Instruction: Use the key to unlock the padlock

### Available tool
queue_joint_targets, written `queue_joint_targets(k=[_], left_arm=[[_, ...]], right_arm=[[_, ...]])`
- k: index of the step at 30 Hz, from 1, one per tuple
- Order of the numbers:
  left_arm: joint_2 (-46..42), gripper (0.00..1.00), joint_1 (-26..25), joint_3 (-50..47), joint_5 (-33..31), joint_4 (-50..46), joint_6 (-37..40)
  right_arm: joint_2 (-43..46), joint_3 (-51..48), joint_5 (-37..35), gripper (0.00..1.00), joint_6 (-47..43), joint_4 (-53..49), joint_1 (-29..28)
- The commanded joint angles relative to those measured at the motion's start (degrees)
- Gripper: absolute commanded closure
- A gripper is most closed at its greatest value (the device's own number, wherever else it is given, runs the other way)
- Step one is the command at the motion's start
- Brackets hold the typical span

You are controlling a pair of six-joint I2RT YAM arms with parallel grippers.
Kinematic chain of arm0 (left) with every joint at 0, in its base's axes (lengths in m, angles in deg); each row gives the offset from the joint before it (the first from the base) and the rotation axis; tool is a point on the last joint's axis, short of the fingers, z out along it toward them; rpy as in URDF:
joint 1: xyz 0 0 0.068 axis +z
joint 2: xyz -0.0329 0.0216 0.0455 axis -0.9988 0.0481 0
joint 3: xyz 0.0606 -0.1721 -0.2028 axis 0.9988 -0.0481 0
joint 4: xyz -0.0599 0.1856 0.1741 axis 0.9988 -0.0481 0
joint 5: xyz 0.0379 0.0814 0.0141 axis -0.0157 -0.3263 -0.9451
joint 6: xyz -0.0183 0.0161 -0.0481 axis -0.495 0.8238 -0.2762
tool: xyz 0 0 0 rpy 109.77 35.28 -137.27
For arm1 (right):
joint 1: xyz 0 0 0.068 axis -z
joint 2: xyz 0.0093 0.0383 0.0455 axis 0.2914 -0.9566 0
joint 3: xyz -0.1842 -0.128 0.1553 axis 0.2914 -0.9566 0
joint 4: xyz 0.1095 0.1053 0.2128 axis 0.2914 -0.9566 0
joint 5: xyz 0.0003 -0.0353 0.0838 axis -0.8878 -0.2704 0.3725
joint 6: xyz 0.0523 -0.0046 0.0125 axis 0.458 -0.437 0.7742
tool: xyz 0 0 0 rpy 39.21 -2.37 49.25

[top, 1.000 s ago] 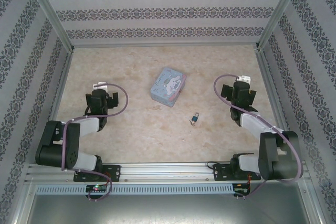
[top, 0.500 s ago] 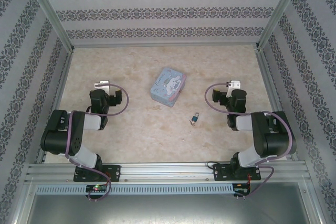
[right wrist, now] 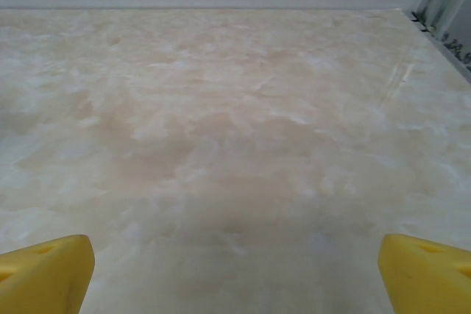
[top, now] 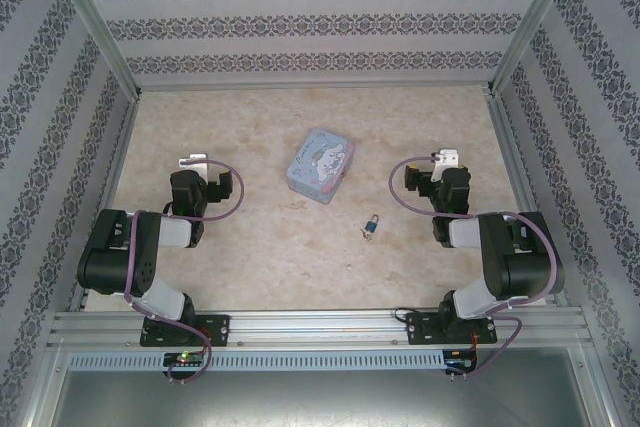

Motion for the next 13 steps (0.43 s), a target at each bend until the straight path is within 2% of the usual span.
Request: queue_joint_targets(k=[1,13], left_arm=[[0.2,0.01,0.55,0.79,0.83,0.69,0.46],[0.13,0.01,0.6,0.81,0.83,0.65,0.42]], right_arm=[[0.9,0.85,1.51,0.02,0.19,0.78,0.14],[0.97,0.87,2.33,0.02,0.31,0.63,0.56]])
